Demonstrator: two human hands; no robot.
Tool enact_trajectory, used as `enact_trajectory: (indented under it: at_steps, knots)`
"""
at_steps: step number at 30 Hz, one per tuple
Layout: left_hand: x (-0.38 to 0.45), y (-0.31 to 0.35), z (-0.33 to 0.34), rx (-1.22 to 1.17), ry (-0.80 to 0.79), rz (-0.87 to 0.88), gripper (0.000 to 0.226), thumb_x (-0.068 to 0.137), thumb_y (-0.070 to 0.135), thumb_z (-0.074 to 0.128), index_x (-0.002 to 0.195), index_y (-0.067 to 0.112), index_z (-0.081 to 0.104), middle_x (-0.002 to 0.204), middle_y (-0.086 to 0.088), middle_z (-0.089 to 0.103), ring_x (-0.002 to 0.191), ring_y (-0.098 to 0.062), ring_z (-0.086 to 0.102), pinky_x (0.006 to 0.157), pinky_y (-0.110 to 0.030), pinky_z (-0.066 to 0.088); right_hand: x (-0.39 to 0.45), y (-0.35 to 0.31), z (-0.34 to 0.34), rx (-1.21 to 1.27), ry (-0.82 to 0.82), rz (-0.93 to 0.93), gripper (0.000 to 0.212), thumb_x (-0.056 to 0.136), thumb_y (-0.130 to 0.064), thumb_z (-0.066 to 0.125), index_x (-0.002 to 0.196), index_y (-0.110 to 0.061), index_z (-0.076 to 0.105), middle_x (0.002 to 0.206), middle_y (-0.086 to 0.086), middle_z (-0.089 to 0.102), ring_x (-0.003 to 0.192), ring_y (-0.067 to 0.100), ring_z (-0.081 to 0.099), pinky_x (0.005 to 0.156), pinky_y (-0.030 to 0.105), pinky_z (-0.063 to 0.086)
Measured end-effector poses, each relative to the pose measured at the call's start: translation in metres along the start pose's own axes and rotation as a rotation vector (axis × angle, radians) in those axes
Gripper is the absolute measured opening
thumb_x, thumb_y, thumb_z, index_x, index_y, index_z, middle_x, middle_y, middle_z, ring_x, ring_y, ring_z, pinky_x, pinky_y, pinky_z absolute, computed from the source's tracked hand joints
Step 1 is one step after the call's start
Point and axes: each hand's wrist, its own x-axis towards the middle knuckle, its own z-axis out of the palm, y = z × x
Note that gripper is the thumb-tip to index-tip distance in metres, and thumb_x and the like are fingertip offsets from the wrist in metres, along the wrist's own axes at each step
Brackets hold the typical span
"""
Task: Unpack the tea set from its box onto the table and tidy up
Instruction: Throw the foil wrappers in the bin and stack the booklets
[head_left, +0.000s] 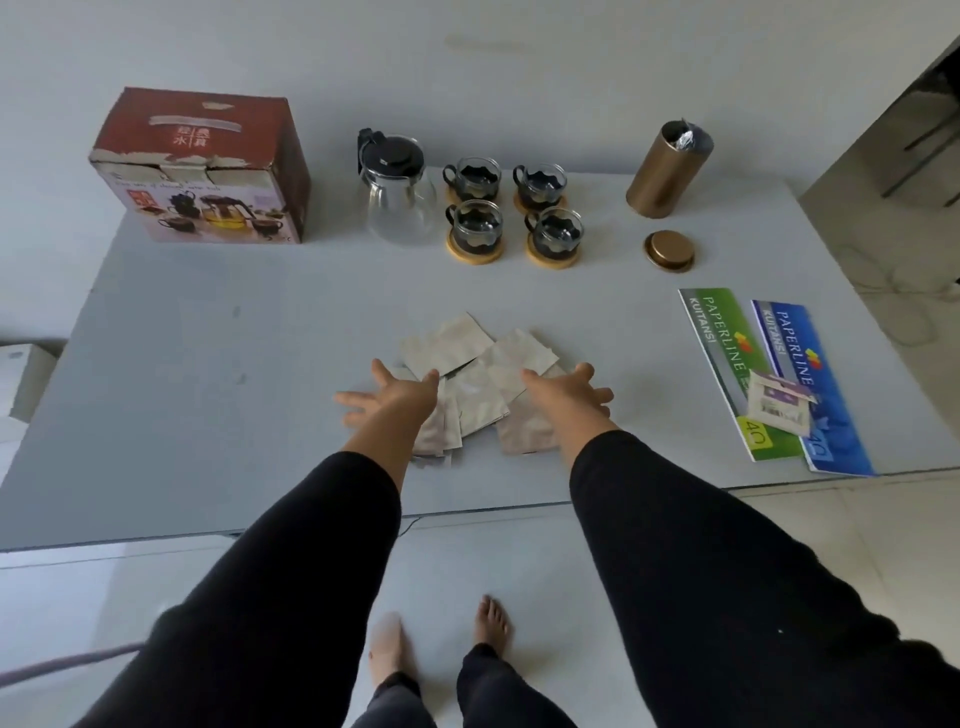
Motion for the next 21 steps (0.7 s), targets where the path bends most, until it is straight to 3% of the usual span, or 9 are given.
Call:
enact_trajectory:
  at_steps: [3, 8, 12, 16, 21]
  knots:
    - [0.004, 0.009, 0.007, -0.102, 0.037, -0.042, 0.086, 0.083, 0.072, 0.039, 0.149, 0.043, -0.008, 0.155, -0.021, -0.021, 0.143, -0.044, -0.003, 0.114, -0.055, 0.01, 0.015, -0.001, 0.001, -0.027, -0.02, 0.011, 0.084, 0.079, -0.052, 0.062, 0.144, -0.023, 0.018, 0.139, 0.014, 0.025, 0.127, 0.036, 0.034, 0.092, 0.042, 0.04]
    - [0.015, 0.025, 0.008, -0.136, 0.121, -0.042, 0.079, 0.083, 0.071, 0.04, 0.148, 0.046, 0.003, 0.155, -0.018, -0.01, 0.141, -0.042, 0.006, 0.111, -0.056, 0.016, 0.031, -0.014, 0.007, -0.148, -0.044, -0.052, 0.087, 0.076, -0.058, 0.063, 0.143, -0.023, 0.021, 0.138, 0.011, 0.027, 0.126, 0.033, 0.031, 0.089, 0.041, 0.039]
    - [0.017, 0.033, 0.011, -0.094, 0.155, -0.018, 0.073, 0.081, 0.066, 0.05, 0.143, 0.042, 0.02, 0.15, -0.018, 0.006, 0.134, -0.043, 0.016, 0.107, -0.055, 0.026, 0.034, -0.029, 0.018, -0.215, -0.072, -0.118, 0.097, 0.069, -0.064, 0.069, 0.143, -0.024, 0.022, 0.139, 0.01, 0.027, 0.126, 0.032, 0.031, 0.102, 0.042, 0.039]
    - [0.016, 0.037, 0.016, -0.106, 0.199, 0.032, 0.066, 0.076, 0.051, 0.065, 0.132, 0.038, 0.034, 0.14, -0.015, 0.015, 0.128, -0.04, 0.021, 0.106, -0.051, 0.031, 0.037, -0.037, 0.032, -0.225, -0.114, -0.193, 0.097, 0.067, -0.059, 0.074, 0.142, -0.021, 0.025, 0.14, 0.009, 0.028, 0.128, 0.03, 0.029, 0.104, 0.044, 0.039]
    - [0.016, 0.037, 0.015, -0.08, 0.222, 0.109, 0.066, 0.071, 0.047, 0.072, 0.128, 0.037, 0.039, 0.131, -0.011, 0.024, 0.125, -0.037, 0.024, 0.105, -0.049, 0.033, 0.039, -0.039, 0.039, -0.165, -0.106, -0.157, 0.098, 0.061, -0.05, 0.082, 0.137, -0.019, 0.028, 0.136, 0.007, 0.031, 0.122, 0.031, 0.036, 0.098, 0.042, 0.047]
